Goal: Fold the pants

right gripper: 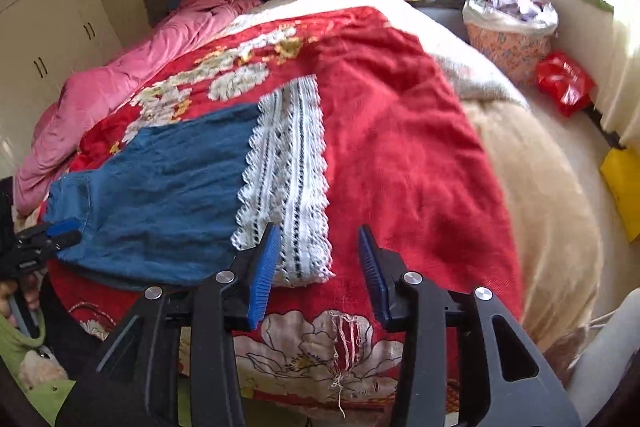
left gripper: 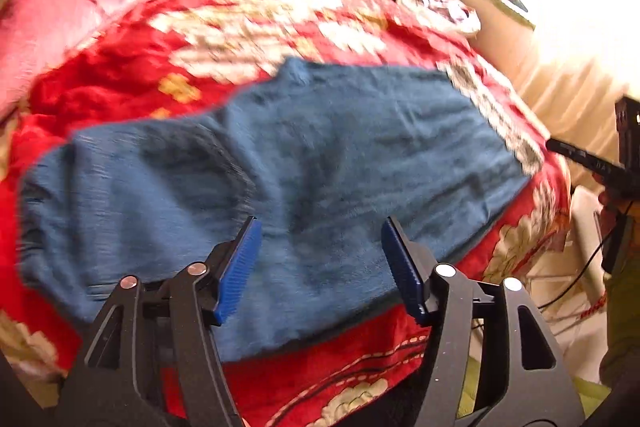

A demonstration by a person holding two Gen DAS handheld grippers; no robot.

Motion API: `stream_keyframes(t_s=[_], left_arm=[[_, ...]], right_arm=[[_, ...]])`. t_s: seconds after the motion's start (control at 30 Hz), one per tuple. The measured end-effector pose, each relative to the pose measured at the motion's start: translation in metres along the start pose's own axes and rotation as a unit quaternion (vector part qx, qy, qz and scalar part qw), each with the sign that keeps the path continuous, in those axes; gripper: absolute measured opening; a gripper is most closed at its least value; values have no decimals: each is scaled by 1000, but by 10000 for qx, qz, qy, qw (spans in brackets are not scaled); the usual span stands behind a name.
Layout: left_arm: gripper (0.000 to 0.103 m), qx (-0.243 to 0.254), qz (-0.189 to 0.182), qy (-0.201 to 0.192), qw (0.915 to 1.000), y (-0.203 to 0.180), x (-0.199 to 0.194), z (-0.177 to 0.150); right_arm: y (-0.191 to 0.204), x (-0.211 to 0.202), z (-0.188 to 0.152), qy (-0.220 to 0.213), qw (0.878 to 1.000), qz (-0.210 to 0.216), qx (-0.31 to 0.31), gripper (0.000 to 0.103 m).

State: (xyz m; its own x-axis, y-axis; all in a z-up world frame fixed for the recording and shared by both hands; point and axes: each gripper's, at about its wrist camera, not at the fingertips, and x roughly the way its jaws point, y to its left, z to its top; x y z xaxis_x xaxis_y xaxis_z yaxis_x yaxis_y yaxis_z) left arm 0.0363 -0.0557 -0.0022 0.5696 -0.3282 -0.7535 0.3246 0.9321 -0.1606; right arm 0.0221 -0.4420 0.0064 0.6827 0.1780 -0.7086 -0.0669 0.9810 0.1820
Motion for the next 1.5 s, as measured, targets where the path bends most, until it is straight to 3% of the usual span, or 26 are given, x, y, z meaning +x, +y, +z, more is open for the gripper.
stream_keyframes(t_s=[0.17, 0.4, 0.57, 0.67, 0.8, 0.97, 1.0, 1.03, 1.1, 1.17, 1.2, 1.27, 1.33, 1.43, 1.5], left_arm=[[65, -455, 443, -383, 9972, 38, -42, -1], [72, -1335, 1074, -584, 9835, 114, -79, -15], [72, -1844, 1183, -448, 9747, 160, -74, -21], [72, -2032, 980, -312, 9737, 180, -61, -22], [72, -2374, 391, -145, 9705, 200, -36, -19], [68, -2440, 11, -38, 9698, 204, -9, -13], [56, -2511, -108, -43, 9679, 203, -6, -15], [52, -2536, -135, -34, 9672, 202, -5, -15], [35, -2496, -105, -61, 9683, 199, -8, -17], [26, -2437, -73, -111, 9698, 197, -18, -17], [12, -2396, -70, -154, 9707, 196, -24, -16], [10, -2292, -125, -351, 9727, 194, -41, -15], [10, -1945, 145, -414, 9799, 185, -50, -14], [12, -1922, 312, -177, 9807, 187, -33, -22], [26, -2078, 274, -202, 9776, 195, -29, -26]], right_arm=[[57, -2, 13, -255, 9972, 289, -640, 56], [170, 31, 12, 23, 9759, 1344, -1718, 56], [247, 59, -2, 347, 9487, 1925, -2486, 56], [276, 79, -8, 569, 9385, 2016, -2743, 56], [296, 100, -14, 778, 9330, 2072, -2839, 56], [302, 120, -30, 1041, 9329, 1986, -2819, 56], [303, 121, -32, 1013, 9334, 1973, -2820, 56], [303, 121, -33, 986, 9342, 1965, -2809, 56], [303, 121, -34, 974, 9348, 1950, -2804, 56], [304, 121, -34, 990, 9347, 1916, -2824, 56], [307, 119, -33, 989, 9348, 1896, -2837, 56], [308, 117, -32, 968, 9336, 1951, -2844, 56], [311, 116, -33, 965, 9318, 1995, -2874, 56], [312, 119, -37, 1014, 9318, 1960, -2883, 57], [311, 118, -37, 1012, 9324, 1976, -2853, 57]])
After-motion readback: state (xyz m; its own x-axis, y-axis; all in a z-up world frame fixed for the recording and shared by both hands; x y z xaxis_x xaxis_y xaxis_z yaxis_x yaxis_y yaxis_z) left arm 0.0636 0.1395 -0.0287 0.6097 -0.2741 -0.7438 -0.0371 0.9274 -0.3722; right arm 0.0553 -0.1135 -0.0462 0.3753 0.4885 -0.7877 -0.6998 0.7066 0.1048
